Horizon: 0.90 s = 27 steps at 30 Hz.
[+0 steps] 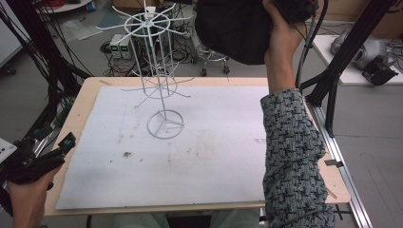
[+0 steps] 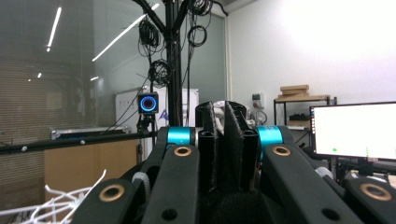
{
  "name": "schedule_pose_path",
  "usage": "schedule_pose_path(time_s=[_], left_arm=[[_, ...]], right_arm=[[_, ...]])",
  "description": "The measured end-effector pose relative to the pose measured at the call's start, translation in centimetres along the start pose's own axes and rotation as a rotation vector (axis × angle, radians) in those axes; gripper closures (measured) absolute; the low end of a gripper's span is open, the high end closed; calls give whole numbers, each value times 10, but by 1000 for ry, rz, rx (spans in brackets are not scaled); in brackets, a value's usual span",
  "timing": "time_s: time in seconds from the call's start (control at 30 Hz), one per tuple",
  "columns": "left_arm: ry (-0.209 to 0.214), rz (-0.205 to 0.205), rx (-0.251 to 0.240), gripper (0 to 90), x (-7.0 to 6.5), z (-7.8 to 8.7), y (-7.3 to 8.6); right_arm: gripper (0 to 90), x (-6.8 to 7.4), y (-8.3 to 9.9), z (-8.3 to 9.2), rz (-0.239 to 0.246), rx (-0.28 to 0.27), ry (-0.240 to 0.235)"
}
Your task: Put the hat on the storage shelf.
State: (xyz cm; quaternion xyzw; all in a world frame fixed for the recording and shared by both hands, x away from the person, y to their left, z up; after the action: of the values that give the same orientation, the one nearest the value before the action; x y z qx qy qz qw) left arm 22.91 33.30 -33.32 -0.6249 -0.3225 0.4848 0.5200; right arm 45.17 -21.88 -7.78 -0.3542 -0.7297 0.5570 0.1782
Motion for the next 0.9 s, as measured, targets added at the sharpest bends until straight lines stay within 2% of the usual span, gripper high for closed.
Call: schedule_pose_path(time_s=[0.13,0.17,0.2,0.23,0.33,0.53,0.63,0.73,0.9], left_arm=[[-3,2,1,230,1,0,0],[-1,3,0,230,1,0,0],[0,1,1,230,1,0,0],[0,2,1,230,1,0,0],[0,0,2,230,1,0,0],[0,3,0,230,1,0,0],[0,4,0,230,1,0,1],[-1,3,4,230,2,-1,1],[2,3,6,230,0,-3,2]], right_arm=[[836,-1,-3,-2,-1,-9,7],[836,-2,-4,-5,30,-32,-2],[836,-1,-4,-4,-7,-15,13],[836,-1,-5,-4,-19,-26,18],[836,-1,-6,-4,-33,-35,20],[836,-1,-6,-5,-42,-58,15],[836,-3,-8,-3,-52,-67,27],[836,-7,-12,0,-63,-95,31],[837,-4,-17,0,-63,-105,27]])
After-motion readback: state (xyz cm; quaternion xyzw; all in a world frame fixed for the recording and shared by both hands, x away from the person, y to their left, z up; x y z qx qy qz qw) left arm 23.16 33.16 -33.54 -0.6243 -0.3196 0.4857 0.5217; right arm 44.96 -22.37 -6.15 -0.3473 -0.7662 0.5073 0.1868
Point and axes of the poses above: each handheld gripper's, and its own axes: z roughly backward along the jaws, y roughly out of its underside, x roughly to its left, the point moved 2 cm from there along -z, roughly forward along the jaws, and after that the axes turned 12 degrees about z, right-handed, at the moved point
